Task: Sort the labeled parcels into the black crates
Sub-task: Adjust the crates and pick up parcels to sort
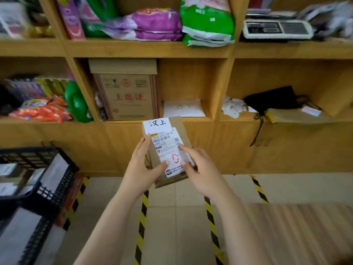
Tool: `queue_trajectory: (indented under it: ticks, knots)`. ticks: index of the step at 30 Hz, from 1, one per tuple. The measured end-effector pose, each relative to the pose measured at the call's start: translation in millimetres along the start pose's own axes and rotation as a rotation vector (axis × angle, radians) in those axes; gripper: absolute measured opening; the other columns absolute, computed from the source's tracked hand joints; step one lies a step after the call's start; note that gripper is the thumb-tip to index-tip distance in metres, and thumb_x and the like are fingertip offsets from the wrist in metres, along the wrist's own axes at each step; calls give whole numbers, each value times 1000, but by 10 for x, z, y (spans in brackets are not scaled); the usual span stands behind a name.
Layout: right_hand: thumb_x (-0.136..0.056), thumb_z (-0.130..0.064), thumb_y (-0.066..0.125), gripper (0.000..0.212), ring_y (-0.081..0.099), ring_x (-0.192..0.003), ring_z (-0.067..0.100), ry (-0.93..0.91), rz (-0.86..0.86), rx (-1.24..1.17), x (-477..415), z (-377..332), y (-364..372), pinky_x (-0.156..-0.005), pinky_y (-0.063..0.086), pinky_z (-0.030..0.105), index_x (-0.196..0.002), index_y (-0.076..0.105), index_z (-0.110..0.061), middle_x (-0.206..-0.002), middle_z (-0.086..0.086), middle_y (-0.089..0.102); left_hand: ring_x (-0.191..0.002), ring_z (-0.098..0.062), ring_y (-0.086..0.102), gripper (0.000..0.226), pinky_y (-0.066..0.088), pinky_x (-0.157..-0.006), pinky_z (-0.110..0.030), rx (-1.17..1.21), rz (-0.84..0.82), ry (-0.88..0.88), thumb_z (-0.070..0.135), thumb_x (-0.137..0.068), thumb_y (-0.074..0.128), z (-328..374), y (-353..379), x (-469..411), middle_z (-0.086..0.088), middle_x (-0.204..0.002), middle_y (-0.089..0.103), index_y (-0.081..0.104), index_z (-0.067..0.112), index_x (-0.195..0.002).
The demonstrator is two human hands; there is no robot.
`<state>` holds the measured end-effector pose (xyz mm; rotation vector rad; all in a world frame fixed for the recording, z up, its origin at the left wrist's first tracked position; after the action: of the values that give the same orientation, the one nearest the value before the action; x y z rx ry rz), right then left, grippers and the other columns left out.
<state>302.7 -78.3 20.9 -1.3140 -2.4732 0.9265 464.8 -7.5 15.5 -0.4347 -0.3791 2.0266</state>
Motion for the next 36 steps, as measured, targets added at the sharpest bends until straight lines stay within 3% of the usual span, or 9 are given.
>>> queue_trajectory:
  ticks: [4,6,9,13,17,19,27,31,36]
  knots:
    - [-101,-19,49,49,38,-119,2,-65,-116,-26,-403,-600,795,-72,37,-3,-146,38,-35,-138,-13,33,-133,1,27,93,35,-91,-2,-32,149,-47,26,-81,77,-439,-934,-24,10,-151,22,17,37,-152]
    - [-101,-20,49,51,35,-114,-5,-92,-150,-44,-549,-837,1118,-73,35,-4,-147,35,-36,-137,-15,31,-130,0,28,93,42,-86,-6,-53,190,-62,27,-82,76,-615,-1303,-57,10,-149,22,16,37,-153]
    - [-100,-24,51,56,33,-115,-12,-134,-184,-67,-792,-1173,1688,-83,34,-1,-149,29,-38,-139,-18,31,-135,0,26,91,46,-99,-25,-67,245,-74,29,-83,75,-923,-1920,-128,9,-153,22,17,37,-153]
    - [-99,-23,54,53,42,-126,4,-134,-228,-136,-1085,-1508,2331,-99,50,28,-147,35,-38,-143,-13,33,-143,5,11,87,37,-110,-31,-41,271,-85,30,-84,73,-1321,-2514,-205,17,-157,17,18,40,-152]
    - [-99,-20,53,50,42,-118,-4,-188,-294,-106,-1376,-1851,2895,-82,36,-3,-145,40,-34,-139,-14,34,-141,15,-1,84,31,-116,-38,-11,316,-127,31,-86,71,-1713,-3031,-224,27,-157,13,19,38,-152]
    - [-99,-20,52,50,38,-111,-11,-195,-347,-93,-1526,-1958,3164,-76,31,-8,-145,40,-35,-141,-14,30,-139,18,-3,83,30,-117,-38,16,345,-152,29,-87,71,-1890,-3241,-236,27,-157,13,20,37,-152]
    - [-100,-20,51,50,26,-127,0,-260,-533,-74,-2312,-2190,4166,-92,24,3,-145,39,-38,-152,-8,23,-138,20,2,81,35,-114,-35,29,489,-251,29,-87,71,-2600,-3864,-530,27,-157,13,23,35,-152]
    - [-98,-17,54,49,31,-130,4,-327,-619,-99,-2962,-2417,4601,-84,26,-7,-141,45,-38,-155,-6,24,-142,9,15,80,44,-96,-12,78,608,-298,26,-87,72,-2913,-4234,-889,29,-156,11,25,39,-150]
    - [-99,-18,53,49,28,-139,10,-402,-724,-69,-3827,-2760,5008,-88,25,-5,-142,44,-39,-158,-7,18,-130,25,19,79,43,-105,-24,108,743,-351,23,-86,72,-3147,-4698,-1488,26,-157,13,28,40,-149]
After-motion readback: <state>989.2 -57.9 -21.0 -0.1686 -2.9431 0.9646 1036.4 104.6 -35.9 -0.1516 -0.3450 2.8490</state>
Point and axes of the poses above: each hand's wrist, its own x-axis away from the middle knuckle, its own y-axis out of the palm, z = x × y, the point moved 9 cm from there along -x, towards the middle knuckle
